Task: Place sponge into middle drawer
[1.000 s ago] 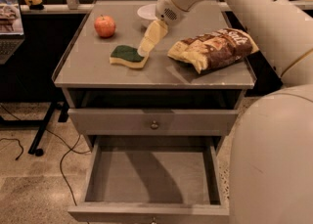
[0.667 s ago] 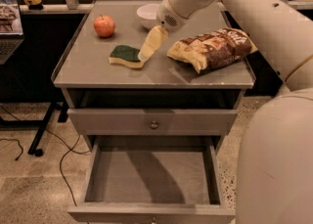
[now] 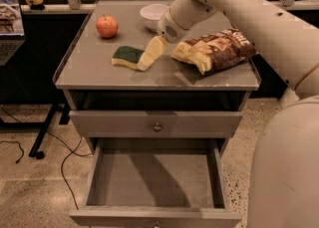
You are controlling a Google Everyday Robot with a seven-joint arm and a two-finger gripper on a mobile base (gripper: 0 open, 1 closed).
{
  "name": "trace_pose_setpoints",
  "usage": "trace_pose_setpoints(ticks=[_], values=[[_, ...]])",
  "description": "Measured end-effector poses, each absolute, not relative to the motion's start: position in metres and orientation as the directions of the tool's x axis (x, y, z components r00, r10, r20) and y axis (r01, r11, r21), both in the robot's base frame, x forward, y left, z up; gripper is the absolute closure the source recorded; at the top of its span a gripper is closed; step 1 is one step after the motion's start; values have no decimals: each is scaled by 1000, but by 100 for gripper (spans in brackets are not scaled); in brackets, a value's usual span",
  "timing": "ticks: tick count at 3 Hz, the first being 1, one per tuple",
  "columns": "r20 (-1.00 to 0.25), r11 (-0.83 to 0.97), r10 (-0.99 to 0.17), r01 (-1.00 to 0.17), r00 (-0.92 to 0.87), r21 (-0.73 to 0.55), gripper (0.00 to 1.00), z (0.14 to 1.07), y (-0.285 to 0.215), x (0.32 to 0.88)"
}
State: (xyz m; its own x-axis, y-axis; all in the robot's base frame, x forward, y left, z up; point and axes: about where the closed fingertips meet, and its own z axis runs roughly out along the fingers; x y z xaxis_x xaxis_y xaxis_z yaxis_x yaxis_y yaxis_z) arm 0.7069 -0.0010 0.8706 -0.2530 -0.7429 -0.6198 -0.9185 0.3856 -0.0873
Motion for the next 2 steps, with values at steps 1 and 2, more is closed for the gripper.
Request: trace_pose_setpoints(ticks=[1,2], values=[[-635,409,-721,-910,-276,-69,0,861,4,709],[-632,390,-725,-919,-273,-50,0,848,18,717]])
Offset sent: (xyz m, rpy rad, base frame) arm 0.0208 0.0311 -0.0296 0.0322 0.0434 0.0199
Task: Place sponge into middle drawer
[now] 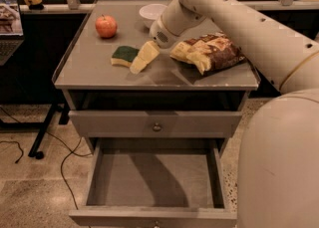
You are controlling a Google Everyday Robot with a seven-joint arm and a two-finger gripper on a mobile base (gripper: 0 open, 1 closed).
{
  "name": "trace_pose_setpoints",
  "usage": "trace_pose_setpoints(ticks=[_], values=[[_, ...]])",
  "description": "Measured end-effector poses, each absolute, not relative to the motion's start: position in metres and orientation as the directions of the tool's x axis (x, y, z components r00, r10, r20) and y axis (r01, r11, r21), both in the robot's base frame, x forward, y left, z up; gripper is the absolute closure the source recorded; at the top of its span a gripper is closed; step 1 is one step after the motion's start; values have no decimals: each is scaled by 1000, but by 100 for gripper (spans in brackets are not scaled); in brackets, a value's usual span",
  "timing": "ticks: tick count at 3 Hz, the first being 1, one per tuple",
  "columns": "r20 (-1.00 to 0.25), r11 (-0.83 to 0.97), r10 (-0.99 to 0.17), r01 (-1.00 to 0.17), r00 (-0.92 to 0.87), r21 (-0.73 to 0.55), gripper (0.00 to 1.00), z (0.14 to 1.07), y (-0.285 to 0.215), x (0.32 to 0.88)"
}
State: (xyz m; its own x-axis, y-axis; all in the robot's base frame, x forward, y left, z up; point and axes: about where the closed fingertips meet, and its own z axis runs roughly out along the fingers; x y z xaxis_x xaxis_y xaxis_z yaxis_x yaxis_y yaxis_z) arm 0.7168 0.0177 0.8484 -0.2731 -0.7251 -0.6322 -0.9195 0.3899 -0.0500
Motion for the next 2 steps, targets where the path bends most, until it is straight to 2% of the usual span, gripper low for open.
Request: trace_pose_setpoints(ticks=[1,2], values=[[-636,373,-720,-928,-276,-19,0,837,30,724],[-636,373,-720,-928,-277,-19,19,836,30,725]])
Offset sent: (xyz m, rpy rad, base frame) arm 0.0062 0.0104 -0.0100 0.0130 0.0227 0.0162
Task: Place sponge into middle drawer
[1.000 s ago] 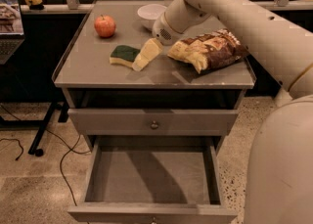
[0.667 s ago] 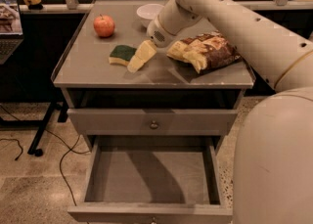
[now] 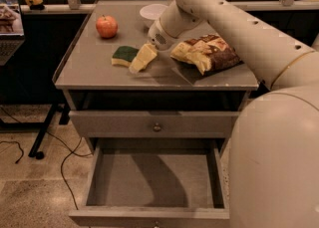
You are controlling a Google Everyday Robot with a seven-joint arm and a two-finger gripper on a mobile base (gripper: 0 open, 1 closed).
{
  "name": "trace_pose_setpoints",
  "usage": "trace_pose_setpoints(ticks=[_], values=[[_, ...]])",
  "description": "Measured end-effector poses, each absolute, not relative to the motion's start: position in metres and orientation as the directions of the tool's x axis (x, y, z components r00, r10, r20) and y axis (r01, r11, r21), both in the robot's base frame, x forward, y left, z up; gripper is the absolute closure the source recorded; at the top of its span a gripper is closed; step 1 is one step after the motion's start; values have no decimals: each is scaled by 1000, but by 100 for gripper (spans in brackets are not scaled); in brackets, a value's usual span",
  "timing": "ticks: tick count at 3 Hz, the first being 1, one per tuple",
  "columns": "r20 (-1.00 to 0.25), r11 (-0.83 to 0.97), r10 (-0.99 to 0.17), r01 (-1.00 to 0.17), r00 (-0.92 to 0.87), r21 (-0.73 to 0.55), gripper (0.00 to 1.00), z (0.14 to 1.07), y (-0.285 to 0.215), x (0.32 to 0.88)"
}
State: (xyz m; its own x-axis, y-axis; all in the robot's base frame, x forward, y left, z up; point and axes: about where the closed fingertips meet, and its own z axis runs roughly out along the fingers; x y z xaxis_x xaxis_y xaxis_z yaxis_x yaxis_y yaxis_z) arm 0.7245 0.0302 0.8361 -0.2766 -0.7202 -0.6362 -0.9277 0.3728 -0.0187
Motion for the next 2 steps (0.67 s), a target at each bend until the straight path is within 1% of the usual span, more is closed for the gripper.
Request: trace_pose_setpoints(ticks=[2], values=[[-636,373,-720,-928,-277,-19,65,836,30,725]])
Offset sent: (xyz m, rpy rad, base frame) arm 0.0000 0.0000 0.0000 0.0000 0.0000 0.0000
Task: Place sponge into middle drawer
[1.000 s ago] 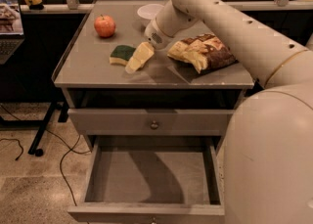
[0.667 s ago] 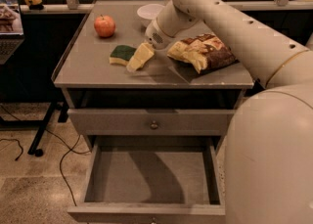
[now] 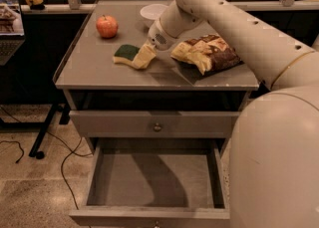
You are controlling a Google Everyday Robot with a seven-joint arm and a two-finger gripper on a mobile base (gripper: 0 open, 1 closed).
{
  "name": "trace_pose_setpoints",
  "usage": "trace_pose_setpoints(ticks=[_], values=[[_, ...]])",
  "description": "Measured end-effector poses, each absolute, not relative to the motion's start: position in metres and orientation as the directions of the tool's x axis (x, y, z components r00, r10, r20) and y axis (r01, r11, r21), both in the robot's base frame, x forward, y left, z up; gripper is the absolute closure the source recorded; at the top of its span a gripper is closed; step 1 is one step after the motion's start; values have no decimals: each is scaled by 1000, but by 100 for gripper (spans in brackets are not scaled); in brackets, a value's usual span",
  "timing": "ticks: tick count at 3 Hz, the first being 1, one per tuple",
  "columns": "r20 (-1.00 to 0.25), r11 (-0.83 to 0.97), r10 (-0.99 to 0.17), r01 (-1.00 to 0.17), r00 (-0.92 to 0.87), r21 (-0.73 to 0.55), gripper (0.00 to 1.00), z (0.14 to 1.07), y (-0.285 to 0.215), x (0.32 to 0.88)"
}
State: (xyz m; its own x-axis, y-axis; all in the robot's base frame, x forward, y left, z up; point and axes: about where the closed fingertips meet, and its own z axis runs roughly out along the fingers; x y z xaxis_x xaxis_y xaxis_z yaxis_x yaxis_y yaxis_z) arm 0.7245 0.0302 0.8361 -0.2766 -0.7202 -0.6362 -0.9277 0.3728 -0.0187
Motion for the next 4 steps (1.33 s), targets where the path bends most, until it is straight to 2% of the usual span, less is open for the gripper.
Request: trace_pose_setpoints(ticks=[1,2,4], values=[[-636,373,-720,-928,-277,-19,89,836,30,725],[-646,336,-725,-941,-239,-30,100,837,38,724],[-673,227,-726,-973,-140,-42,100,855,27,679]])
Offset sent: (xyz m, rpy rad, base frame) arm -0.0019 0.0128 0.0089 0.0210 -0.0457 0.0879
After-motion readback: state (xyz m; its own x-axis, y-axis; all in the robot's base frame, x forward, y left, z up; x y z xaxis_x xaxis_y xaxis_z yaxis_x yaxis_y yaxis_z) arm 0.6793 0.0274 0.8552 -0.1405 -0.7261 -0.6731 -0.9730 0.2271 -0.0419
